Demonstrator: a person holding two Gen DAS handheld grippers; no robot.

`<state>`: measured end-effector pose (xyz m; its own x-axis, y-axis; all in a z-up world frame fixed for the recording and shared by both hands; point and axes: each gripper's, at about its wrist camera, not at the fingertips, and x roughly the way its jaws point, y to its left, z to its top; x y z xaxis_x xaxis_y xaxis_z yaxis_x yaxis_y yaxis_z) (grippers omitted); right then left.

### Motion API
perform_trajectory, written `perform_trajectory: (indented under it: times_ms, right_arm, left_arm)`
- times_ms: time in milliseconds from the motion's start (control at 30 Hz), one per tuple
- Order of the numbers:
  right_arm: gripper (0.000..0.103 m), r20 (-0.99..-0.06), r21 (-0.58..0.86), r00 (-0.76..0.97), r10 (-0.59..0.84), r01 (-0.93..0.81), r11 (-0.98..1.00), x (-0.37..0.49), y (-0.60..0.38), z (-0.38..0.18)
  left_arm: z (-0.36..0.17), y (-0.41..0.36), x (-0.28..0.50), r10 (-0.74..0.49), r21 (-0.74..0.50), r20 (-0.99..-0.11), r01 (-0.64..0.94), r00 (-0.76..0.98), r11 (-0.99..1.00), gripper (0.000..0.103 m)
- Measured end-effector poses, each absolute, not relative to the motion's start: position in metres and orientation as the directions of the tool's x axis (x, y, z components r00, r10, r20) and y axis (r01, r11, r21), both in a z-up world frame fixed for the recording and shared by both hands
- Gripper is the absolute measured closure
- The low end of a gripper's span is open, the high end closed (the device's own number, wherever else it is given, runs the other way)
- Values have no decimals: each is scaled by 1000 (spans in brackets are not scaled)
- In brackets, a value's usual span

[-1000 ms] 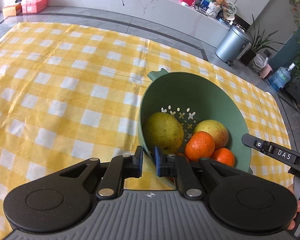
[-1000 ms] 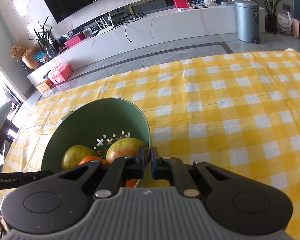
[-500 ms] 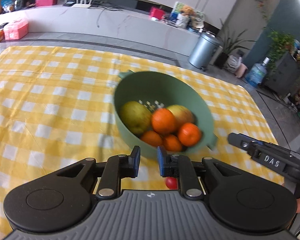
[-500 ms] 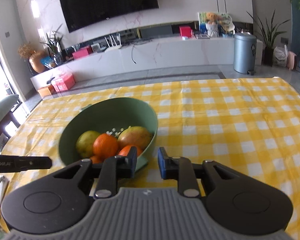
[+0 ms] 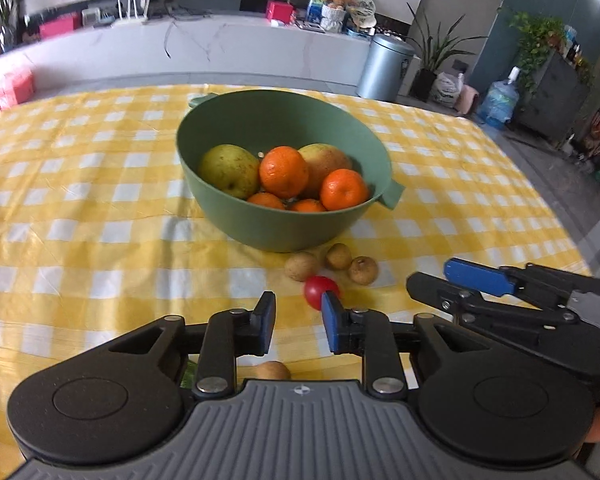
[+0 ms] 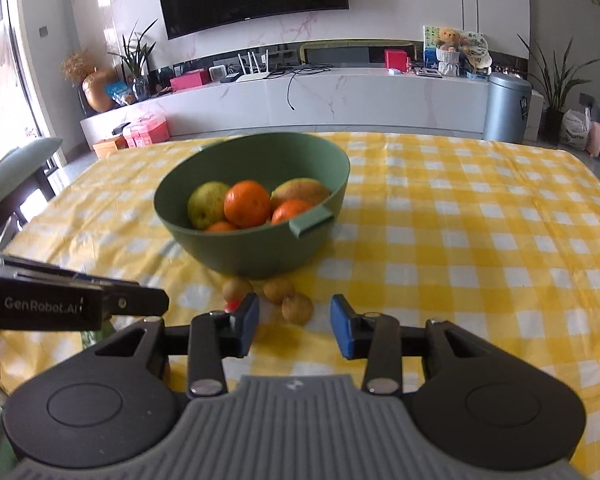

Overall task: Organize fruits
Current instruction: 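Move both grippers down toward the small brown kiwis beside the tomato, then grasp a small brown kiwi with the left gripper while the right gripper grasps another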

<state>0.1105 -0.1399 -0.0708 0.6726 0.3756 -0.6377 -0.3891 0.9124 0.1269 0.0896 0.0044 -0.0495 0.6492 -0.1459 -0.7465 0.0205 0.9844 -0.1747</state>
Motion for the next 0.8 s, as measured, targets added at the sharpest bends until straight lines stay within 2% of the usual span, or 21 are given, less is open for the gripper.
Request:
perform_trajectory:
  times_ms: [200,433,800]
  right_arm:
    - [66,-650,99,667,364,-400,911,109,-134,-86]
    - [74,-642,95,679,356,-390,916,118,-131,-96]
    - [74,-664,88,656,359,-408,909,138,-120,-112]
  left_arm:
    - [-60,-6,87,-129,-140,-695,43,708,989,76]
    - [-73,4,103,-205,-281,-696,2,688,960,76]
    - [-89,9,132,-221,-324,-722,-38,655,945,74]
